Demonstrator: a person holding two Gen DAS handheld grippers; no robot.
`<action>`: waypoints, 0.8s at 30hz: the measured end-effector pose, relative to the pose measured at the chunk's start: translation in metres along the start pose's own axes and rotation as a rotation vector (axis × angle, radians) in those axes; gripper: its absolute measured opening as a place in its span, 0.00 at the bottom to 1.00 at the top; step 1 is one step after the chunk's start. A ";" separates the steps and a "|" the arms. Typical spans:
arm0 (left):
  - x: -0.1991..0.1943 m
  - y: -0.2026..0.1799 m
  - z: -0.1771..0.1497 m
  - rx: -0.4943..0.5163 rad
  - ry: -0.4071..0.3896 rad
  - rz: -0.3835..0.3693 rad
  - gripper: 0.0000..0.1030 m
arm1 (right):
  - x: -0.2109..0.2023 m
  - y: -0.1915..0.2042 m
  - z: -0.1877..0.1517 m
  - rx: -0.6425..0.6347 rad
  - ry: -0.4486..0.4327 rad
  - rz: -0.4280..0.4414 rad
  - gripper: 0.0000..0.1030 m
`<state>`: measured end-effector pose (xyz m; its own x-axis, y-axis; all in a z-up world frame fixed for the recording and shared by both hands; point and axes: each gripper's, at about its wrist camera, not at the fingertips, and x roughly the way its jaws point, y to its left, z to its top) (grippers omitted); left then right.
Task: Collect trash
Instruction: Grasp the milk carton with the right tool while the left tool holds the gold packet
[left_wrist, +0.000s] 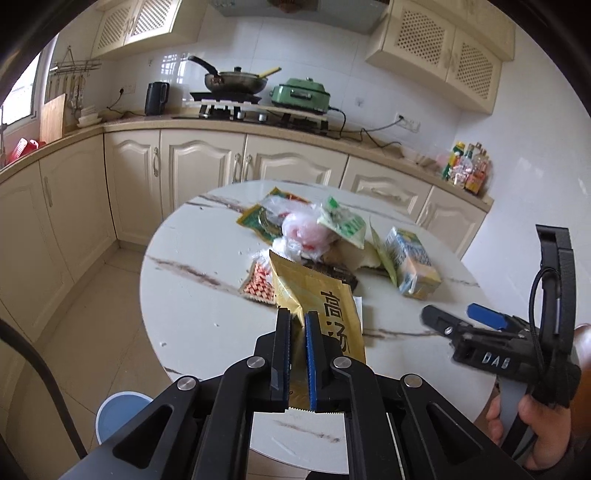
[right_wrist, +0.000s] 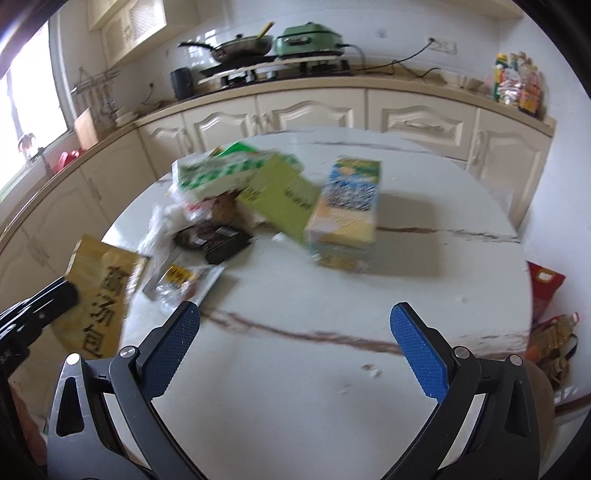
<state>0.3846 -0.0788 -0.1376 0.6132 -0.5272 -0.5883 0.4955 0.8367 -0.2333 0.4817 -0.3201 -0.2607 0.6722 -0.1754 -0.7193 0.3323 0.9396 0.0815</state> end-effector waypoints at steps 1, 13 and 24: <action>-0.004 0.000 0.001 -0.001 -0.009 -0.003 0.03 | -0.003 -0.006 0.002 0.014 -0.013 -0.009 1.00; -0.016 -0.005 0.013 0.015 -0.031 -0.019 0.03 | 0.031 -0.047 0.055 0.057 -0.040 -0.063 1.00; -0.004 -0.008 0.018 0.027 -0.025 -0.063 0.03 | 0.079 -0.047 0.060 0.029 0.101 -0.050 0.46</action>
<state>0.3891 -0.0862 -0.1197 0.5950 -0.5825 -0.5538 0.5499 0.7976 -0.2481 0.5592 -0.3955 -0.2796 0.5850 -0.1900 -0.7884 0.3837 0.9213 0.0627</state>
